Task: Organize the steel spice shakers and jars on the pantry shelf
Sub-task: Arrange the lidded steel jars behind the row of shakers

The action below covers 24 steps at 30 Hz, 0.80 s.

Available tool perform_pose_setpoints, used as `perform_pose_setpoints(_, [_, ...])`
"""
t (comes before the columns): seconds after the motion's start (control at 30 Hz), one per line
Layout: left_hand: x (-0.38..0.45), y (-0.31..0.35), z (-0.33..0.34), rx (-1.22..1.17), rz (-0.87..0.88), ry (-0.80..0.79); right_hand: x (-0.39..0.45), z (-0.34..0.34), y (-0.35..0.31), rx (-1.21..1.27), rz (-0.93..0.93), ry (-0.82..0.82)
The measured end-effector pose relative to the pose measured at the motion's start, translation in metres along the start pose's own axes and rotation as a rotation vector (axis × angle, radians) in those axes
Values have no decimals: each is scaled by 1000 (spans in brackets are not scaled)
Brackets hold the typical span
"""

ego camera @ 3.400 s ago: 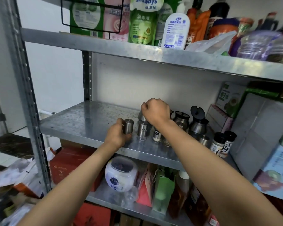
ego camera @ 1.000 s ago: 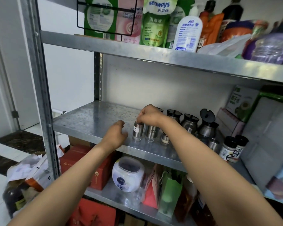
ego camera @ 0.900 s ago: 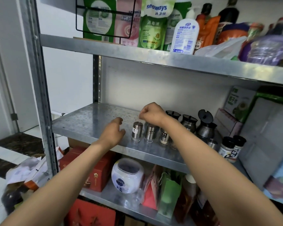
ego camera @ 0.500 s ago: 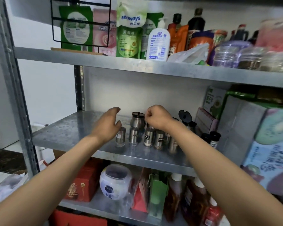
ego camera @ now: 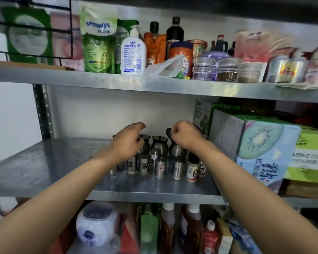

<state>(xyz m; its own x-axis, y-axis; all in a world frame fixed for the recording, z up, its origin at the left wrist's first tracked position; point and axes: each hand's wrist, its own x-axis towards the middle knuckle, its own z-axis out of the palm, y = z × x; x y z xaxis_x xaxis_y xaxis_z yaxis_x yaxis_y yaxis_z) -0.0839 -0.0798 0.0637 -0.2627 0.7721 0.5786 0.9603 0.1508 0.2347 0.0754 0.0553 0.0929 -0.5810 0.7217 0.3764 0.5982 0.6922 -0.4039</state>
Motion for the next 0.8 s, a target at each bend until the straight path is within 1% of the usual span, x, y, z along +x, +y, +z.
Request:
perform_pose_setpoints(0.1, [19,13,14,33,68,-34,9,-10,17,18,37,22])
perform_pose_setpoints(0.17, [33,19,26,44,80,-69,15,-13,26,13,57,18])
perform_pose_setpoints(0.33, [67,30,55,18,35,-169,34,-9,47,-27,93,60])
perform_pose_setpoints(0.5, [85,27,85,10,34,-289,53,-9,54,-121,144,110])
perform_pose_setpoints(0.67, [98,30,101,56,70,-294,66,-12,57,-154,227,70])
perform_pose_setpoints(0.8, [106,31,107,-7,106,-305,71,-9,61,-189,233,42])
